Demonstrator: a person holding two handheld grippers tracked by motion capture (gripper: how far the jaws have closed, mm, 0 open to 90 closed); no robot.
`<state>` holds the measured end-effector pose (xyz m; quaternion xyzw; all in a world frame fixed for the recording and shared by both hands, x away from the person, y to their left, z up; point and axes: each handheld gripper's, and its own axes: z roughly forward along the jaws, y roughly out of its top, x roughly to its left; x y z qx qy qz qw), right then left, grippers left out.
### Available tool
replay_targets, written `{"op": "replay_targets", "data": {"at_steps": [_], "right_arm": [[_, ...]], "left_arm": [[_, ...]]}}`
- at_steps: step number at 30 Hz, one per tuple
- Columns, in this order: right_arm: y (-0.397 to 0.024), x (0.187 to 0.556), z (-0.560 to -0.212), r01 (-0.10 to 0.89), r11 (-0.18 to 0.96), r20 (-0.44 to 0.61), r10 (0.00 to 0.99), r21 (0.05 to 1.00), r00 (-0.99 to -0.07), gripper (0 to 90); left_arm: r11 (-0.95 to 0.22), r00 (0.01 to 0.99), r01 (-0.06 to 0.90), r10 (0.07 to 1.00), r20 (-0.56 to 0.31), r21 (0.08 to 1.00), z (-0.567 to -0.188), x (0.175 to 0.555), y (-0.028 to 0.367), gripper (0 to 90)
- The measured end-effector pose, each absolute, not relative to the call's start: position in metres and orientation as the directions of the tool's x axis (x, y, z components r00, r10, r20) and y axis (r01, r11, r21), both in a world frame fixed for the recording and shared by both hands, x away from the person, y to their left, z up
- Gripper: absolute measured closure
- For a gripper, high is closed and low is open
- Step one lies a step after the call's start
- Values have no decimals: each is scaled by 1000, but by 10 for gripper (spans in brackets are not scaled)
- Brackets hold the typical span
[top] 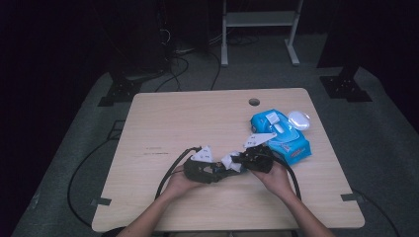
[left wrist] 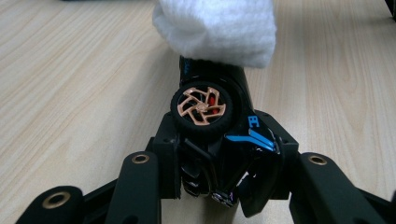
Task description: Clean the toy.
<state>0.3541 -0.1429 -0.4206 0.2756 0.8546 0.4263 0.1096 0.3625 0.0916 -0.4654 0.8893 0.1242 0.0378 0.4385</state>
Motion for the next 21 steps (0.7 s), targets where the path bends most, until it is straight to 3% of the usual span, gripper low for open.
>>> {"op": "replay_targets", "data": {"at_steps": [10, 21], "right_arm": [[-107, 347, -422, 331, 495, 43, 507, 803, -861, 816], [-178, 353, -420, 399, 442, 27, 643, 803, -765, 816]], "left_arm": [[-580, 966, 196, 252, -55, 790, -466, 364, 93, 579], [-582, 967, 187, 249, -46, 792, -466, 363, 90, 578]]}}
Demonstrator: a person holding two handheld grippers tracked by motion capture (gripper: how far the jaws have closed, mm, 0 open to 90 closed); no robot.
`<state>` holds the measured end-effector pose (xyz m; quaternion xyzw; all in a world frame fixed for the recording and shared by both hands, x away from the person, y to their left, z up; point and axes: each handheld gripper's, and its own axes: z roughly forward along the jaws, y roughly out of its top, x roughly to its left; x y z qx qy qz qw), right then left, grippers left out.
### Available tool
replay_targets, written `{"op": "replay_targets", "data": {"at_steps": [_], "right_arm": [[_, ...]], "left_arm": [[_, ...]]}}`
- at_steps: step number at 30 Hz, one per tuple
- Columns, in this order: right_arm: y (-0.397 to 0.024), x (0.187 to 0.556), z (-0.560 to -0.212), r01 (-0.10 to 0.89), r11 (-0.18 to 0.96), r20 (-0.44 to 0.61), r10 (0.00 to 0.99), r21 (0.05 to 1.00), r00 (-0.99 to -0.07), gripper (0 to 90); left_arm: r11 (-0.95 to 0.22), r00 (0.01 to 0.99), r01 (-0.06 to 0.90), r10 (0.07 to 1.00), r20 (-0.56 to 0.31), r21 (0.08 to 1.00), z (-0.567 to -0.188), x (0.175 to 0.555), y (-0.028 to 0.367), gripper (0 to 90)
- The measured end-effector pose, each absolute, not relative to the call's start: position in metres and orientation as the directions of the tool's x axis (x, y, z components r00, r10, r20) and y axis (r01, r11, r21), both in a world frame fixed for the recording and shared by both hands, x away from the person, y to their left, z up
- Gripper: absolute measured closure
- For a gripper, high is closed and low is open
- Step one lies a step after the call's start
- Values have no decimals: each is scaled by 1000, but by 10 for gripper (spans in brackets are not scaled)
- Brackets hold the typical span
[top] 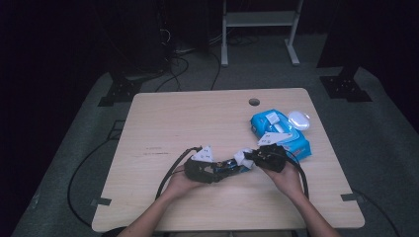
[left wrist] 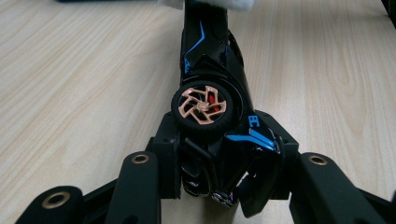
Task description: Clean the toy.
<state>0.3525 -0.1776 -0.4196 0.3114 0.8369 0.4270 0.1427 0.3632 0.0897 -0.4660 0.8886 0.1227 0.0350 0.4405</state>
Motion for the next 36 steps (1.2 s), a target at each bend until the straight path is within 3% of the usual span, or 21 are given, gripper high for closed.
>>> {"op": "replay_targets", "data": {"at_steps": [8, 11, 15, 19, 23, 36], "right_arm": [[-154, 349, -422, 382, 440, 34, 619, 813, -785, 817], [-134, 346, -422, 336, 495, -14, 577, 801, -817, 816], [-151, 349, -421, 354, 478, -13, 608, 804, -794, 817], [-194, 354, -421, 417, 417, 17, 691, 807, -723, 817], [-203, 354, -421, 428, 410, 11, 712, 806, -702, 816], [-146, 350, -420, 338, 502, -63, 624, 796, -779, 820]], "left_arm": [[-581, 967, 193, 249, -52, 791, -466, 364, 88, 578], [-583, 967, 193, 248, -54, 789, -466, 364, 89, 578], [-584, 968, 191, 246, -53, 789, -466, 365, 89, 579], [-583, 968, 192, 246, -53, 789, -466, 365, 89, 578], [-581, 967, 196, 248, -57, 790, -466, 365, 89, 577], [-582, 967, 199, 247, -62, 788, -466, 366, 88, 578]]}}
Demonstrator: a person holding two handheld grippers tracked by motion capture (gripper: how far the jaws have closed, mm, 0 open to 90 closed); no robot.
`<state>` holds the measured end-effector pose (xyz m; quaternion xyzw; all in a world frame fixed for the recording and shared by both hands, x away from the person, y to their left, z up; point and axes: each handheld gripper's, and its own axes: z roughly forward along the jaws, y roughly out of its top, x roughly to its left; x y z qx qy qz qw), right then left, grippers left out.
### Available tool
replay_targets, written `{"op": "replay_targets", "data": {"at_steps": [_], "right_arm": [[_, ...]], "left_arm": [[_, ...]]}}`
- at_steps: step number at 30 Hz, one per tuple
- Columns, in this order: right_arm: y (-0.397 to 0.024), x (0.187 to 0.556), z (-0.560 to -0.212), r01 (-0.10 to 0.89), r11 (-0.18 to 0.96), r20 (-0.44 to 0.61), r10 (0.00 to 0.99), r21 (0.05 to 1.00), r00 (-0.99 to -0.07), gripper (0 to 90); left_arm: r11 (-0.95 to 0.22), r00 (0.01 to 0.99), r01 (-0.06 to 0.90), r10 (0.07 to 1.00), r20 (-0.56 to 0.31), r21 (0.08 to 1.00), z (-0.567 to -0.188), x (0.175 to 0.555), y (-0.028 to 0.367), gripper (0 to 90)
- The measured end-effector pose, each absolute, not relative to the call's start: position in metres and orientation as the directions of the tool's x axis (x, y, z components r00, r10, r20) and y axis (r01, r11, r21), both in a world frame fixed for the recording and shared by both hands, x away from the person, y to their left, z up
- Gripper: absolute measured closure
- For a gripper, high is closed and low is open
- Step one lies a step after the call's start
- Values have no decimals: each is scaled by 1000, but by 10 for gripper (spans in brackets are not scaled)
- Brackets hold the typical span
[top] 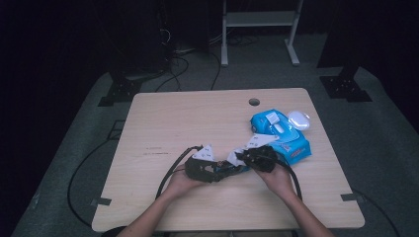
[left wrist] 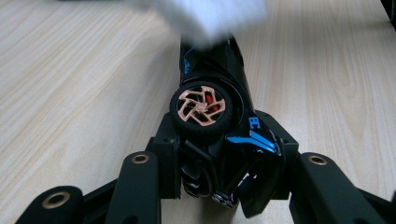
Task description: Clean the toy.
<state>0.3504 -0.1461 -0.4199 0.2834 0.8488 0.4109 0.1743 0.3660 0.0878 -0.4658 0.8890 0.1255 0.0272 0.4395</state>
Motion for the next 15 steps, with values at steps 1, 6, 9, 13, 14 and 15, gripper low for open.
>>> {"op": "replay_targets", "data": {"at_steps": [1, 6, 9, 13, 14, 15], "right_arm": [[-130, 351, -420, 328, 511, -41, 584, 794, -811, 820], [-104, 348, -422, 312, 503, -4, 531, 806, -847, 818], [-97, 348, -422, 299, 506, 0, 509, 809, -861, 817], [-112, 352, -422, 315, 498, -2, 538, 808, -843, 816], [-120, 353, -422, 319, 501, -17, 557, 804, -830, 815], [-132, 355, -422, 335, 492, -15, 580, 804, -815, 815]], "left_arm": [[-580, 968, 201, 242, -68, 789, -466, 367, 88, 578], [-579, 968, 209, 235, -84, 788, -466, 370, 89, 578], [-585, 972, 196, 223, -76, 787, -465, 370, 90, 578], [-590, 975, 181, 214, -64, 787, -465, 371, 91, 578], [-584, 974, 185, 213, -71, 790, -465, 372, 92, 579], [-582, 974, 186, 212, -73, 792, -466, 373, 92, 579]]}}
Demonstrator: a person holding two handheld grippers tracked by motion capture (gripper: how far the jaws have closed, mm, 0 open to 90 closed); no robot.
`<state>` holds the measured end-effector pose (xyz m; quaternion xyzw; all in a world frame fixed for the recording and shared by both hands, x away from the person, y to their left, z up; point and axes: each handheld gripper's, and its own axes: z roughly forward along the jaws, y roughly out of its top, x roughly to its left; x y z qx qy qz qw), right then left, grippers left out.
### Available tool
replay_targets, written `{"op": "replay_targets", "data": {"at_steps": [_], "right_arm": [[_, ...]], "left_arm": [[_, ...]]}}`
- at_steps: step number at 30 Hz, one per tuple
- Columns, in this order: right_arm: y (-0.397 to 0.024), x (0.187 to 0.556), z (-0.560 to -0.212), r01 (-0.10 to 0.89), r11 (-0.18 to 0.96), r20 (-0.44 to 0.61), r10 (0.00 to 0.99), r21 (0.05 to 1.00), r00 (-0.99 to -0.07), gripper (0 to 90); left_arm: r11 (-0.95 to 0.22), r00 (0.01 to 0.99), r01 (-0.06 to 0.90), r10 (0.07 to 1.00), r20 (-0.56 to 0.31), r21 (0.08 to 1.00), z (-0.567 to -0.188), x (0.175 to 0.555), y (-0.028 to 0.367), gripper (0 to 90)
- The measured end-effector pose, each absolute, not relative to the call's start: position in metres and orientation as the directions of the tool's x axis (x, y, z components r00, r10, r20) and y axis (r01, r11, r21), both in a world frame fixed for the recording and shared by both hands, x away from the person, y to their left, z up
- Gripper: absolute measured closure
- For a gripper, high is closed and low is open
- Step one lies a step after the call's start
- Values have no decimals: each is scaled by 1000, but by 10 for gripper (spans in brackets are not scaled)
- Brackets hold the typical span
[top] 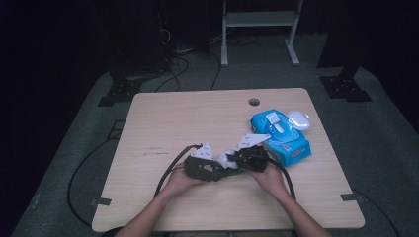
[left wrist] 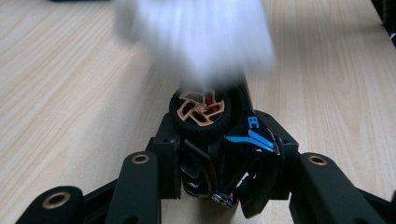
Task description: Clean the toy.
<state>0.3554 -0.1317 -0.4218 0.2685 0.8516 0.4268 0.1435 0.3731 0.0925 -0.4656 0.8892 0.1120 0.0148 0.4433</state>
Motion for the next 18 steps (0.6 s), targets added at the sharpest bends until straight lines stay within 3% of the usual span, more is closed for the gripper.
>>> {"op": "replay_targets", "data": {"at_steps": [5, 9, 13, 18], "right_arm": [[-178, 362, -419, 408, 435, 32, 652, 803, -758, 816], [-186, 361, -420, 417, 421, 43, 660, 806, -750, 816], [-178, 358, -420, 403, 433, 25, 655, 806, -755, 817], [-138, 356, -421, 363, 467, 18, 594, 806, -804, 818]], "left_arm": [[-550, 972, 198, 215, -92, 811, -464, 376, 97, 570], [-536, 969, 202, 231, -88, 820, -462, 377, 99, 566], [-552, 970, 197, 229, -80, 810, -460, 377, 97, 572], [-560, 970, 192, 233, -69, 806, -459, 377, 93, 574]]}}
